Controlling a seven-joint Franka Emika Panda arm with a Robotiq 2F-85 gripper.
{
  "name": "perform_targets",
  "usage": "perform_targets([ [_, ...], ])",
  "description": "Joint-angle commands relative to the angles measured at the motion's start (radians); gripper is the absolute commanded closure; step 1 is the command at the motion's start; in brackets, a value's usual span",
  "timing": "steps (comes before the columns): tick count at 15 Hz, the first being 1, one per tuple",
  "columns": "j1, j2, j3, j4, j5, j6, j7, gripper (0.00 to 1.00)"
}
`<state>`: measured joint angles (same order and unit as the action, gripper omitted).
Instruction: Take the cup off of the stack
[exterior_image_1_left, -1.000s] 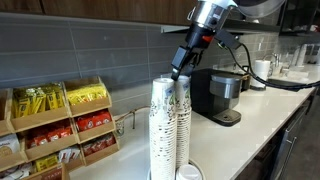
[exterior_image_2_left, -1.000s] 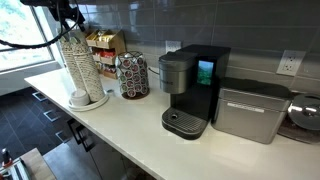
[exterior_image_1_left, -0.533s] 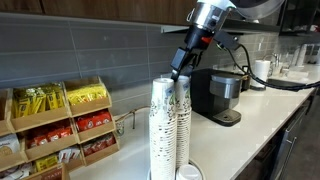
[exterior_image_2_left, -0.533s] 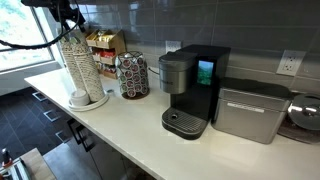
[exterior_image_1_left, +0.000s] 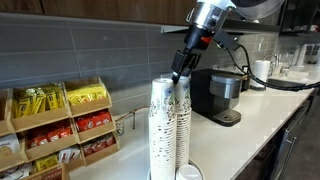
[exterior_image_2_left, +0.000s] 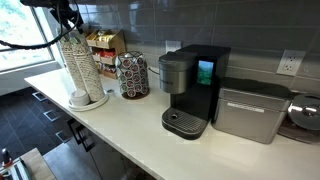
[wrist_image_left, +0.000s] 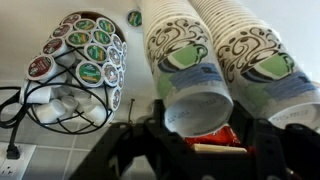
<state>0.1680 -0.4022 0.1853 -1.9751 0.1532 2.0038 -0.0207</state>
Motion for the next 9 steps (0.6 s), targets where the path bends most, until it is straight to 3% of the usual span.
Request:
perform_targets([
  [1, 0.014, -0.013, -0.011, -0.006, 0.018, -0.009, 0.007, 0.60],
  [9, 0.013, -0.021, -0.009, 0.023, 0.007, -0.021, 0.007, 0.60],
])
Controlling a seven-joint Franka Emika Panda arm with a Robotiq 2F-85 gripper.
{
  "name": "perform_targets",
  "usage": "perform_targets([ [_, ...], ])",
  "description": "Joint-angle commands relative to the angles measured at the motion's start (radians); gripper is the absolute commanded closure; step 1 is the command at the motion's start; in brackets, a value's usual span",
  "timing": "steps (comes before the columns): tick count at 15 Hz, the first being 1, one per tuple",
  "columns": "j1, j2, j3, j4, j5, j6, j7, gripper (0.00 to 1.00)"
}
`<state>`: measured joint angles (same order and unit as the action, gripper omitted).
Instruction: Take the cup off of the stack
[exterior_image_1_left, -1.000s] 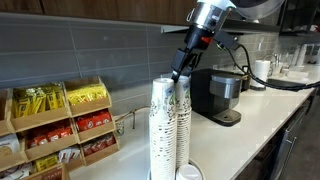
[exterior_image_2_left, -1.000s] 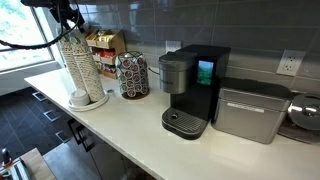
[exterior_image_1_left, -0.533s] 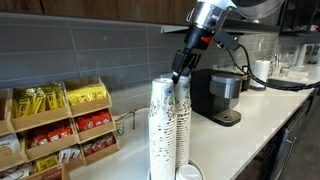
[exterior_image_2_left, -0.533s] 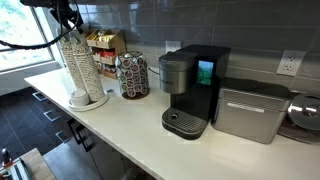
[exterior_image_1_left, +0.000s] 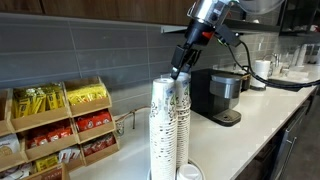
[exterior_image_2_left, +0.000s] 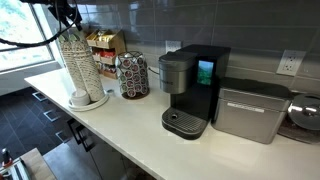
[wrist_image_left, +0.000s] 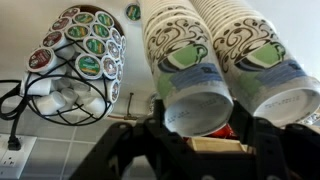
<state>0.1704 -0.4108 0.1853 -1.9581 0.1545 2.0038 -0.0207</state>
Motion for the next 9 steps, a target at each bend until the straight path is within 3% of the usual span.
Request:
perform_targets([
  [1, 0.012, -0.013, -0.013, 0.009, 0.013, -0.023, 0.003, 0.60],
  [9, 0.008, -0.025, -0.017, 0.041, 0.010, -0.038, 0.009, 0.60],
])
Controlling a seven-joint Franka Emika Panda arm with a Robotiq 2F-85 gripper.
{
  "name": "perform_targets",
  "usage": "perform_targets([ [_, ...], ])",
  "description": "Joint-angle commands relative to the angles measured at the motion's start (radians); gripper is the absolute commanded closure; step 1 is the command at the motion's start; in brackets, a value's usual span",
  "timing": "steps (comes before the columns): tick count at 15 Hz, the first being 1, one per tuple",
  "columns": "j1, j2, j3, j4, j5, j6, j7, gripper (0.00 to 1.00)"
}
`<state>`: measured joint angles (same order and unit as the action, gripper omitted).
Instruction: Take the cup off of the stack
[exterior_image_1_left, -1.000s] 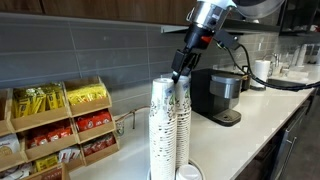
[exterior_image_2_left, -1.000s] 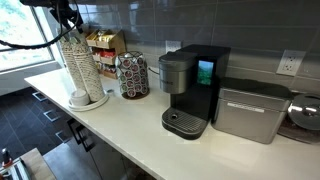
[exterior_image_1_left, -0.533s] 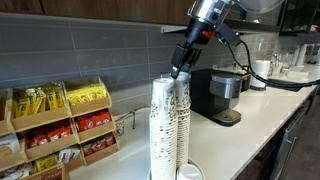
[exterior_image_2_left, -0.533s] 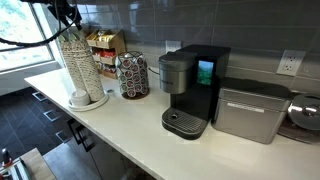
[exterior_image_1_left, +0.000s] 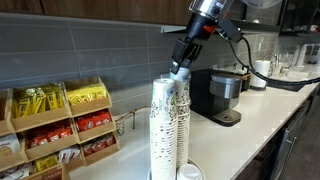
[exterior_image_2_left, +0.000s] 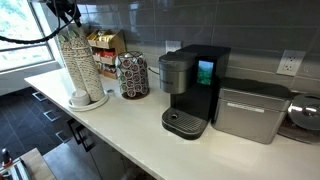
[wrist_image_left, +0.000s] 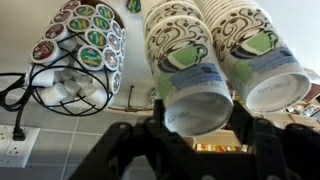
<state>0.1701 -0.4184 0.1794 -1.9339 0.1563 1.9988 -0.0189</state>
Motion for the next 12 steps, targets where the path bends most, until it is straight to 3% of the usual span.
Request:
perform_targets([
  [1, 0.011, -0.020, -0.014, 0.027, 0.014, -0.037, 0.005, 0.60],
  [12, 0.001, -0.069, -0.038, 0.162, 0.011, -0.071, 0.008, 0.60],
])
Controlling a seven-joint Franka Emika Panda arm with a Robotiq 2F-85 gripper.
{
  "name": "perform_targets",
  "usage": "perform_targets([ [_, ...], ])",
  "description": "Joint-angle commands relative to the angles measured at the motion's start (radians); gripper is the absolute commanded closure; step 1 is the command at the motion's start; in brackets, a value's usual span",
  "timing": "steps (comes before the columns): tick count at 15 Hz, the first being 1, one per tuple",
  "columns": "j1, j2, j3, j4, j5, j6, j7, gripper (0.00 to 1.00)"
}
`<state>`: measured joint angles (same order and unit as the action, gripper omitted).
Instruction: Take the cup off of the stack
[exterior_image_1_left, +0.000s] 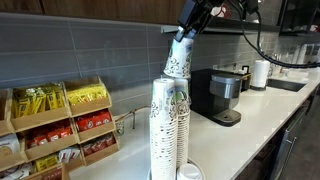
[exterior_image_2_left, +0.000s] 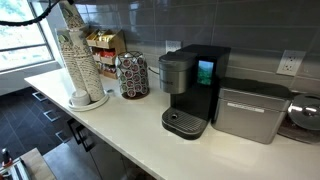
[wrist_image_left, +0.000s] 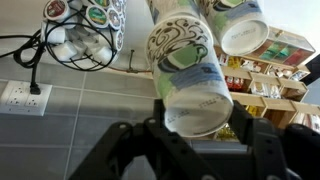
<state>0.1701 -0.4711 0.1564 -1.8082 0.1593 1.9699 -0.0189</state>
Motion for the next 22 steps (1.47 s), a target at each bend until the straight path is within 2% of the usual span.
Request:
perform_targets([
  [1, 0.003, -0.019, -0.021, 0.048, 0.014, -0.046, 0.004, 0.60],
  [6, -0.023, -0.037, -0.033, 0.070, -0.021, -0.068, 0.012, 0.60],
  [13, -0.098, -0.059, -0.077, -0.033, -0.097, -0.044, 0.010, 0.60],
  [17, -0.118, -0.075, -0.108, -0.123, -0.115, -0.056, -0.014, 0.60],
  [18, -0.106, -0.080, -0.124, -0.161, -0.090, -0.065, -0.036, 0.60],
  [22, -0.114, -0.108, -0.150, -0.314, -0.102, -0.053, -0.079, 0.60],
])
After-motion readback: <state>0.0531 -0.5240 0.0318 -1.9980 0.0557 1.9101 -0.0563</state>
